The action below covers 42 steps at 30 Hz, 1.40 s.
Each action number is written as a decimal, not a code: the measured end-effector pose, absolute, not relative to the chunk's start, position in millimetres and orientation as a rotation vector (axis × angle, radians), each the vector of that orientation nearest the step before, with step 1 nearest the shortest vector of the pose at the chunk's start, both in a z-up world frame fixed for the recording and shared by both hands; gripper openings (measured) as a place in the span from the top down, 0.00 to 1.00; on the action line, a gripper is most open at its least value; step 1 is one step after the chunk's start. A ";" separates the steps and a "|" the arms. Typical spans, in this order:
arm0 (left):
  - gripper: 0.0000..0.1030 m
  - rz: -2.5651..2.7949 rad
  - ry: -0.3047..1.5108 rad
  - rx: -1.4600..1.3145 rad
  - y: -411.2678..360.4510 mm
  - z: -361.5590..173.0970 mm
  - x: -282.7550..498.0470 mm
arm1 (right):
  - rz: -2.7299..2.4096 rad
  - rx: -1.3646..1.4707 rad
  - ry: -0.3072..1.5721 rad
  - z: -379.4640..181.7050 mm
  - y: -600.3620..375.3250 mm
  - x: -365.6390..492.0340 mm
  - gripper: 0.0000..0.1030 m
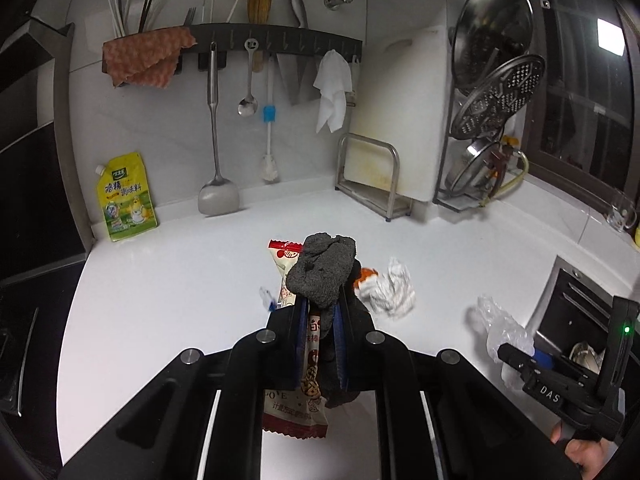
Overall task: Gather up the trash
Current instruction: 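Carry the plastic bag and grey cloth with wrapper over the bin with both tools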
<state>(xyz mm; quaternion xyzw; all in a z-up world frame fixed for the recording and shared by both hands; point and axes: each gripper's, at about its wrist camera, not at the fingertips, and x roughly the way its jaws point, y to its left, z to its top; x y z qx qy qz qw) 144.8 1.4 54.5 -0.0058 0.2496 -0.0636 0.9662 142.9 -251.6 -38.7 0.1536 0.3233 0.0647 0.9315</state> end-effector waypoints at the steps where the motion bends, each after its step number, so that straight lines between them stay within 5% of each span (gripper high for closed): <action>1: 0.88 -0.134 0.508 -0.013 2.6 53.4 138.7 | 0.134 0.317 0.663 -38.2 -251.0 136.6 0.59; 28: 0.88 -0.229 0.497 -0.024 32.6 26.9 -17.0 | 0.115 0.362 0.652 -45.4 -221.7 -31.6 0.59; 42: 0.88 -0.333 0.510 0.087 -11.7 -20.9 -84.4 | 0.135 0.320 0.681 -74.8 -215.7 -85.2 0.59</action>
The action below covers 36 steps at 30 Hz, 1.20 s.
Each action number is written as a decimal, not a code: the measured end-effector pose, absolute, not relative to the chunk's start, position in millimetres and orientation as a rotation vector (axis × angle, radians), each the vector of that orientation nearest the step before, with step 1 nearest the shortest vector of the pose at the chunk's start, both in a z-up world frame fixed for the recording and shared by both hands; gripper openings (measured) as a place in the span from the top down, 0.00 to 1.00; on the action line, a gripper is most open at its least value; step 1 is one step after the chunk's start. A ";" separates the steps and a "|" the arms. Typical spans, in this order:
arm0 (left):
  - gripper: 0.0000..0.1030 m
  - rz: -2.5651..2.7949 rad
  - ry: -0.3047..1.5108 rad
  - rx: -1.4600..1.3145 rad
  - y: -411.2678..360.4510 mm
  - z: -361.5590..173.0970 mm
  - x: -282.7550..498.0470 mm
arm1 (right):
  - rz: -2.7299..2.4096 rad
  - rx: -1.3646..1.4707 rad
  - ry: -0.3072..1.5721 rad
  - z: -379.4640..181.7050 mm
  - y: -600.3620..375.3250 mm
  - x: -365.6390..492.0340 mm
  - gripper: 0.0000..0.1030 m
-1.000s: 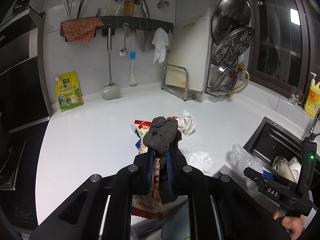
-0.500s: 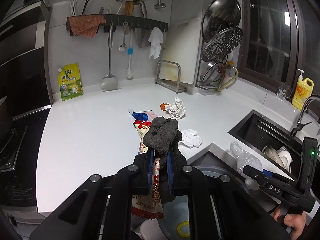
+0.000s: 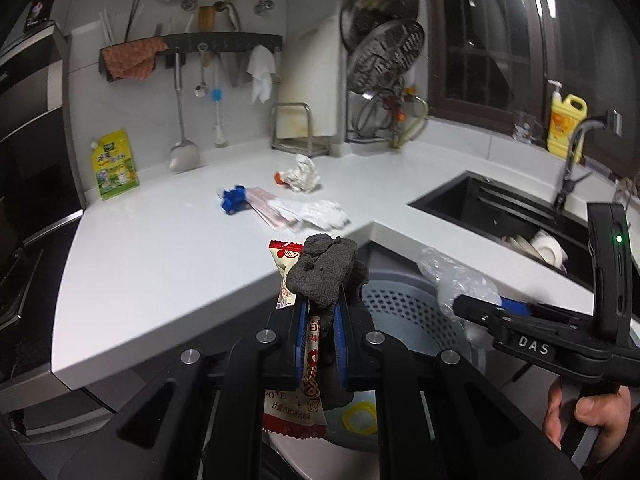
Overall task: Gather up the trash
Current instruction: 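Carry the plastic bag and grey cloth with wrapper over the bin with both tools, then open both tools to drop the bag, cloth and wrapper into the bin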
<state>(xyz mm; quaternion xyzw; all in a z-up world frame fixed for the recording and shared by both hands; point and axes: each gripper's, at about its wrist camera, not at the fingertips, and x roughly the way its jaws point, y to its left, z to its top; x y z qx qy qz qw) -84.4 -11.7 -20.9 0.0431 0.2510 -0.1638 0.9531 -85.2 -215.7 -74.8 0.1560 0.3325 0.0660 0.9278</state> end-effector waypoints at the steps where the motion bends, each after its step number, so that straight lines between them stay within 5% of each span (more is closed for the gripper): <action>1: 0.88 -0.342 0.518 0.090 -15.1 -24.6 -85.8 | 0.134 0.319 0.686 -77.4 -217.1 -87.7 0.59; 36: 0.88 -0.352 0.798 0.027 -36.8 -99.2 -35.7 | 0.131 0.317 0.856 -140.3 -211.7 -75.3 0.59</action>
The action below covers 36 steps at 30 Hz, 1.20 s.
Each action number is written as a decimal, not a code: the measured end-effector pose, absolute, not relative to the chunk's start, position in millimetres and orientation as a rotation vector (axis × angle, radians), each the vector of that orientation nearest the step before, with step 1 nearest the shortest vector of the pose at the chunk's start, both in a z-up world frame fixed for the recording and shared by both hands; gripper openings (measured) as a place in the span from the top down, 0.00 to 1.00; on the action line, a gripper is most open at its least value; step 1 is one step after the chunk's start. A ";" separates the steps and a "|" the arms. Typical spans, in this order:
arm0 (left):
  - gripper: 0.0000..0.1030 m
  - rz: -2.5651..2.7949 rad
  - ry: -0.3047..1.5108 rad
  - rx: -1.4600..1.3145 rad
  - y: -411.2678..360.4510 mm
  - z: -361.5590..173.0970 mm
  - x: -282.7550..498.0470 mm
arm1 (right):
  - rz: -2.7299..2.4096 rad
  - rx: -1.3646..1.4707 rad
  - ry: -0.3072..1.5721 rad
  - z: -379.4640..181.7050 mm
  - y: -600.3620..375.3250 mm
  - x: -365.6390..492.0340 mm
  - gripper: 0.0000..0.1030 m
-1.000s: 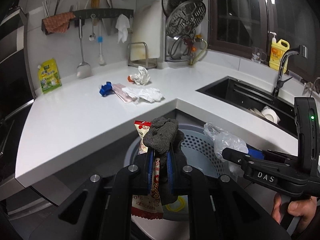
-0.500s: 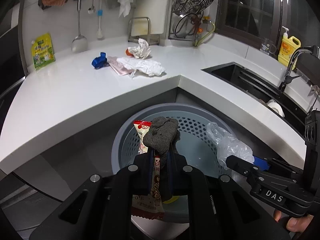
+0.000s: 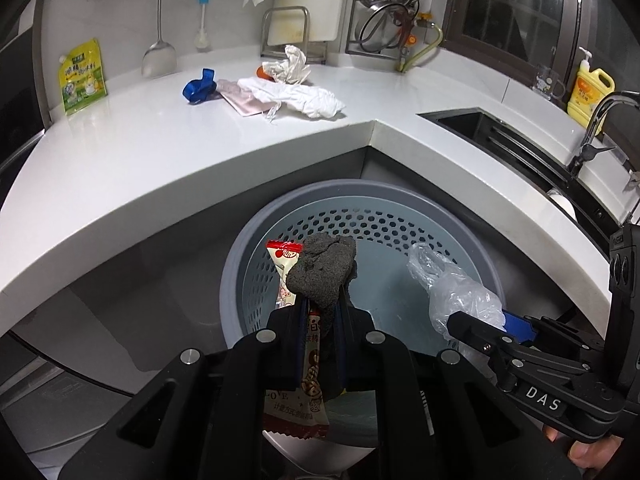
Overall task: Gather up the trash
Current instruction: 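Open both tools to drop the bag, cloth and wrapper into the bin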
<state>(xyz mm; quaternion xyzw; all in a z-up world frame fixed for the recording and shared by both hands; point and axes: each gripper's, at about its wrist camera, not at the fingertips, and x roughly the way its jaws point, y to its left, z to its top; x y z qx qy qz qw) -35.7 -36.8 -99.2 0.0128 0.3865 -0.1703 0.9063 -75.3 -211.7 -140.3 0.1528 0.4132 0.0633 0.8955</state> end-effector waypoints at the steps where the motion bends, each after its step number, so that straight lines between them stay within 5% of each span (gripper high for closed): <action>1: 0.88 -0.351 0.799 0.027 -36.4 -99.9 -35.6 | 0.131 0.315 0.859 -140.9 -211.0 -74.8 0.59; 9: 0.87 -0.352 0.821 0.021 -33.5 -104.6 -33.7 | 0.128 0.317 0.867 -143.5 -210.5 -73.8 0.58; 12: 0.82 -0.342 0.829 0.014 -32.3 -105.8 -31.6 | 0.136 0.324 0.862 -142.7 -211.0 -73.7 0.44; 13: 0.72 -0.336 0.832 0.014 -31.7 -106.4 -31.1 | 0.138 0.327 0.854 -142.1 -211.2 -74.2 0.34; 16: 0.36 -0.315 0.812 -0.003 -27.0 -104.4 -32.7 | 0.134 0.332 0.835 -138.7 -212.5 -75.8 0.32; 17: 0.34 -0.310 0.799 -0.011 -25.0 -102.7 -33.7 | 0.128 0.329 0.835 -138.4 -213.2 -75.9 0.32; 36: 0.21 -0.257 0.748 -0.007 -13.7 -91.4 -34.5 | 0.113 0.344 0.812 -134.2 -219.9 -79.3 0.32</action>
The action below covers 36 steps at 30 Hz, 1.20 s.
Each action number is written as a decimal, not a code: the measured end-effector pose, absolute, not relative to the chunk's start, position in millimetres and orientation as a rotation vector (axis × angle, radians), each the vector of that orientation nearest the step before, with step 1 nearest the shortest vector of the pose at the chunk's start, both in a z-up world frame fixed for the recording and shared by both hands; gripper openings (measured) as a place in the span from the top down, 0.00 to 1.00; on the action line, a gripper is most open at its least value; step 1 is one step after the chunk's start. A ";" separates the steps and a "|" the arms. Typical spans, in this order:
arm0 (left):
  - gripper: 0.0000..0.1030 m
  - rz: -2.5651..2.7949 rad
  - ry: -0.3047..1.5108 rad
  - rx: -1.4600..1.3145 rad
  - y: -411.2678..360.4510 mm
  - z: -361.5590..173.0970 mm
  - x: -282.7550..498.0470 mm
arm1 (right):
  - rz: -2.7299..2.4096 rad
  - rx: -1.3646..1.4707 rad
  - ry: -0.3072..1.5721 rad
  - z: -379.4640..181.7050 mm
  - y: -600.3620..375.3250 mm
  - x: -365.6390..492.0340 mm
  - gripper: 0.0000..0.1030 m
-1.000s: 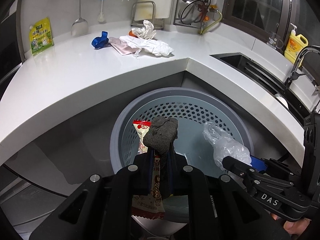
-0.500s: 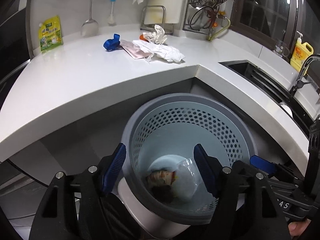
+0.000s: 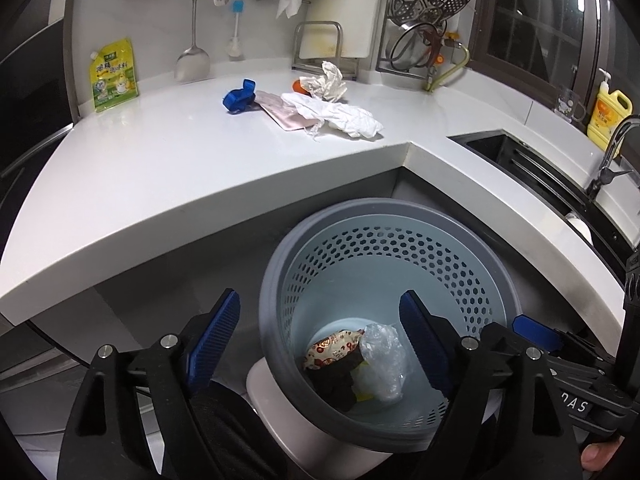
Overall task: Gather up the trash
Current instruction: 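Open both tools to drop the bag, cloth and wrapper into the bin, then grasp the blue strap with the left tool while the right tool grasps the white tissue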
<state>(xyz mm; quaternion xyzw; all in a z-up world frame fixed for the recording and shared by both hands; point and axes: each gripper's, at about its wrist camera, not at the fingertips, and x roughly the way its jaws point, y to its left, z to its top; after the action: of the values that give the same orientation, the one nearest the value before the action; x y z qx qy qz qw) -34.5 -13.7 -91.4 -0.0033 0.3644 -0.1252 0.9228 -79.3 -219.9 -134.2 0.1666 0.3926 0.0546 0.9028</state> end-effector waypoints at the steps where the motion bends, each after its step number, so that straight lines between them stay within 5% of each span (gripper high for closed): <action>1: 0.20 -0.252 0.744 -0.006 -12.3 -90.2 -35.0 | 0.114 0.344 0.809 -133.2 -219.9 -78.8 0.32; 17: 0.09 -0.137 0.642 -0.024 24.0 -51.0 -6.7 | 0.169 0.272 0.730 -91.5 -207.3 -30.4 0.32; 36: 0.07 -0.037 0.596 -0.051 62.3 -10.8 114.8 | 0.243 0.156 0.689 -56.2 -168.1 73.5 0.32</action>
<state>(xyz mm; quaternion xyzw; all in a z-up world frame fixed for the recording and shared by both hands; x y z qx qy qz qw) 114.8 62.3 -10.8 -0.0250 0.2937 -0.0182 0.9554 73.5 -168.1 -56.2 0.0762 0.3367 0.1186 0.9310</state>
